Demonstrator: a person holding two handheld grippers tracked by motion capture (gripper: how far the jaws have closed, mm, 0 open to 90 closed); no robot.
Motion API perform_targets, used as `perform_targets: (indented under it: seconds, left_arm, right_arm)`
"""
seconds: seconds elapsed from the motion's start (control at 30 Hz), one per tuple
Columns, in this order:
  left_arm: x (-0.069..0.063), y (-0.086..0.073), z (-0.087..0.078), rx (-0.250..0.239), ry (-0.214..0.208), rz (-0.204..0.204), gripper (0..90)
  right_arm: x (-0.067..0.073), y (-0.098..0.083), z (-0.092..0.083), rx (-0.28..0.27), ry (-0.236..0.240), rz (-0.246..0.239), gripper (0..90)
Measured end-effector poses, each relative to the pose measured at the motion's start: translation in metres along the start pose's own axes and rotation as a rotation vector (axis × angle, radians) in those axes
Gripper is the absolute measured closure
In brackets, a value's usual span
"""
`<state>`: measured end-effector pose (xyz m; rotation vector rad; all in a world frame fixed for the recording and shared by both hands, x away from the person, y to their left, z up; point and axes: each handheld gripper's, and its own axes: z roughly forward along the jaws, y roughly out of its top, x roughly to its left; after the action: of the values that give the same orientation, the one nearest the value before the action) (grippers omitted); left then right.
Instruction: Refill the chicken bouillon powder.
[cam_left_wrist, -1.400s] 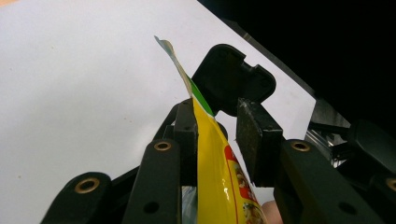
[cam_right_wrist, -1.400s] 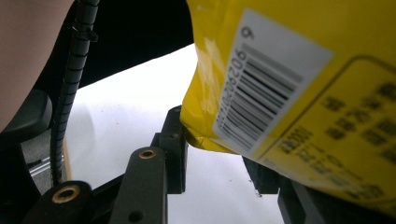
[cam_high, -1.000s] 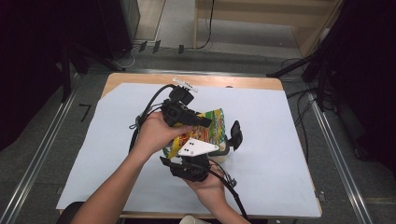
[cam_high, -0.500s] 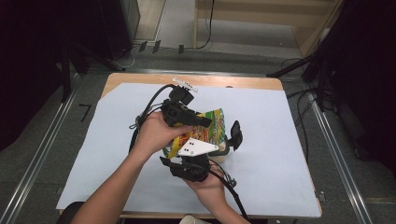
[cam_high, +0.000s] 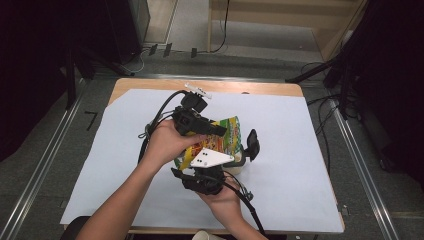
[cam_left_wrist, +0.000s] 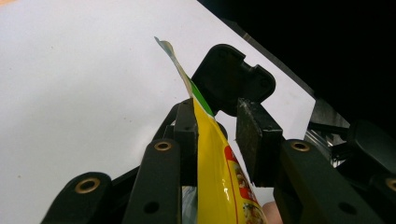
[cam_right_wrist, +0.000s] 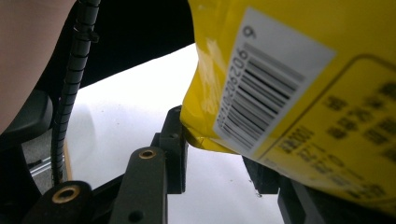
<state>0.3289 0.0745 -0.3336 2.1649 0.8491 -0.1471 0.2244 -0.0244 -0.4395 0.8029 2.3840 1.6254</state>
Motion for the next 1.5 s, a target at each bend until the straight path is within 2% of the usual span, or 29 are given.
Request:
perform_targets:
  seconds: [1.5]
  left_arm:
    - [-0.001,-0.0002,0.0002,0.001,0.002,0.005,70.6]
  right_arm:
    - [0.0011,-0.0007,0.0002,-0.006,-0.007,0.001,64.6]
